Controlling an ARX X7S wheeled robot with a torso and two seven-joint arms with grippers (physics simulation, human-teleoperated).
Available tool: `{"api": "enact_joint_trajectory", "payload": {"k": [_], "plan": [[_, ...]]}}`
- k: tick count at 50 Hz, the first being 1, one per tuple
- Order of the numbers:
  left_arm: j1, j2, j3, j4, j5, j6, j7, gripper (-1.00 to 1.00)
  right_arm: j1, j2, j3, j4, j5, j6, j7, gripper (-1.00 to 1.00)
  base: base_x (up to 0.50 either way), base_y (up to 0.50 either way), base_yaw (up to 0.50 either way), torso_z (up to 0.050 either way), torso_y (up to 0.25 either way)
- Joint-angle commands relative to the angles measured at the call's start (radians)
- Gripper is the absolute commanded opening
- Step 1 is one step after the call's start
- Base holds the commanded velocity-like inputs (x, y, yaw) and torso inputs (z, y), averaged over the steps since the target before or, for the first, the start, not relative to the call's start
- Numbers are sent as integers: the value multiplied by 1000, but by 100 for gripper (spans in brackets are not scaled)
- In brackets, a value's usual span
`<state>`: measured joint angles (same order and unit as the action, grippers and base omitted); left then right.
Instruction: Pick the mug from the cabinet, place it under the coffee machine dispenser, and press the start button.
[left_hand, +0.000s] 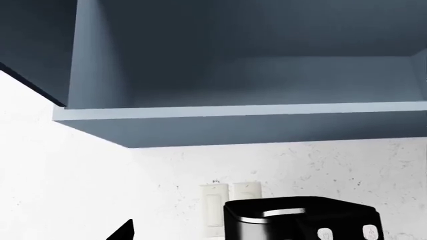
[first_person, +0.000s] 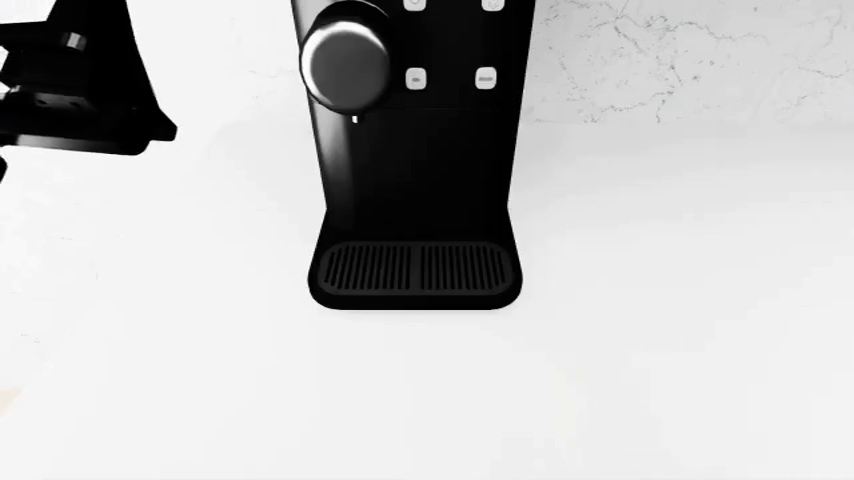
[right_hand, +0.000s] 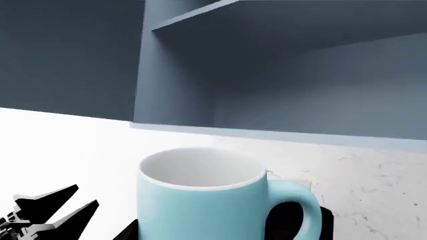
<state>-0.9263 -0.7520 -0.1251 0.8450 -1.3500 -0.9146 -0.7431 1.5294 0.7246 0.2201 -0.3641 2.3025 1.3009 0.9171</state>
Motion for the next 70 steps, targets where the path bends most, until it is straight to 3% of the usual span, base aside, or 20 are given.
{"api": "enact_joint_trajectory", "payload": {"k": [1,3,6,8,19,27,41,59,70], "plan": [[97,-14,-59,22,-12,34,23,100,-33,24,-8,-13,53,-22,-5,-100,0,0,0,0,0],[133,-21,-90,33,-24,47,26,100,-33,26,-11,-13,55,-24,-5,-100,0,0,0,0,0],[179,-29,-134,48,-41,65,28,100,-172,-147,49,-123,-102,21,-23,-100,0,0,1,0,0],[208,-34,-162,57,-55,76,32,100,-217,-197,70,-157,-150,41,-38,-100,0,0,0,0,0],[450,-24,-385,133,-87,148,109,100,-282,-234,83,-204,-179,50,-55,-100,0,0,0,0,0],[633,42,-525,185,-67,182,197,100,-329,-258,108,-234,-208,63,-79,-100,0,0,0,0,0],[712,84,-554,184,-27,202,242,100,-382,-263,158,-269,-264,110,-140,-100,0,0,0,0,0],[784,120,-562,187,5,238,281,100,-579,-361,283,-433,-501,247,-403,-100,0,0,0,0,0],[802,124,-544,187,19,254,288,100,-559,-302,201,-452,-468,191,-346,-100,0,0,0,0,0]]}}
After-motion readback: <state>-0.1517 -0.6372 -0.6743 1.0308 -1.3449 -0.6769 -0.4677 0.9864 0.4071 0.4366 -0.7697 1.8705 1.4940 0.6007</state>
